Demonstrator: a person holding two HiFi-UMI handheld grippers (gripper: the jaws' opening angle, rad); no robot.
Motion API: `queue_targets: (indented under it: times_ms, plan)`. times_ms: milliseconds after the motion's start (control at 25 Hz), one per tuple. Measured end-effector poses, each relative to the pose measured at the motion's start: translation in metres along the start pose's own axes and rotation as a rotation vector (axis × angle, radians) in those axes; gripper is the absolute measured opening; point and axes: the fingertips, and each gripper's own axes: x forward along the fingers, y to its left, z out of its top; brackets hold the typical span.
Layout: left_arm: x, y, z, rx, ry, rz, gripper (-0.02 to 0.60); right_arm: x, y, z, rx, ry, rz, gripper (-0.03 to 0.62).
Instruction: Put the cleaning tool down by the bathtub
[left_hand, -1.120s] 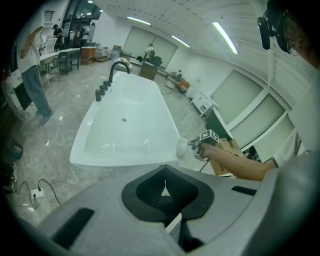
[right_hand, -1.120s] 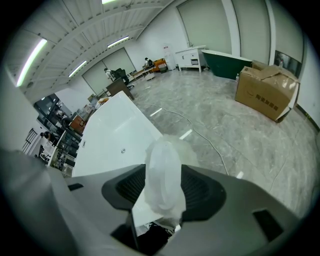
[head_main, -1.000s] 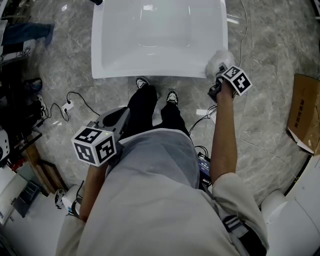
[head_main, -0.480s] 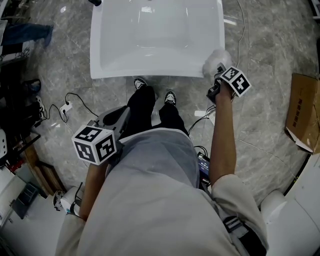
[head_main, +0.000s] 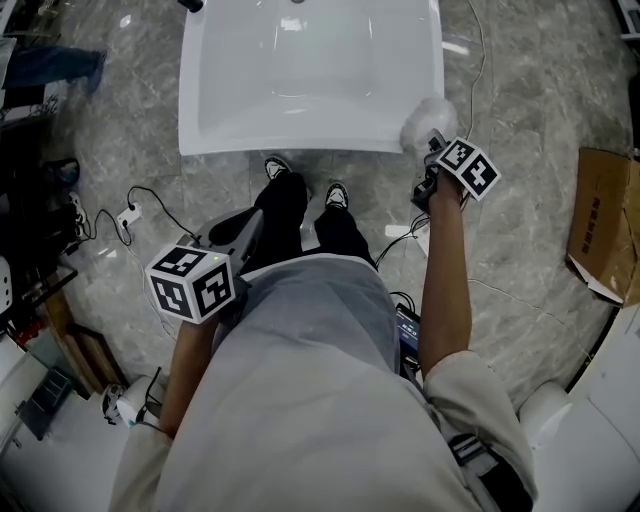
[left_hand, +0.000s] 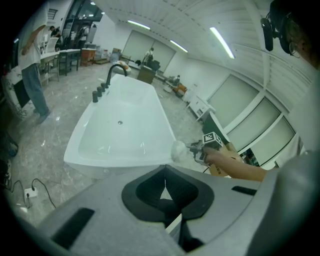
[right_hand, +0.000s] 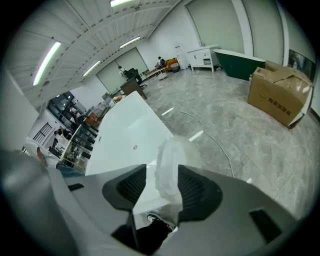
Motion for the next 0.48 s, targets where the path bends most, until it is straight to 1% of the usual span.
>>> queue_targets:
  times_ms: [240, 480]
  plan:
    - [0.002, -0.008, -0.003, 0.003, -0.017, -0.015, 0.006, -0.019, 0.018, -0.001, -0.056, -0.015, 0.063, 0.184]
    - [0.001, -0.015, -0.007, -0.002, -0.037, -0.026, 0.006, -0.035, 0.028, -0.007, -0.095, -0.018, 0.096, 0.16]
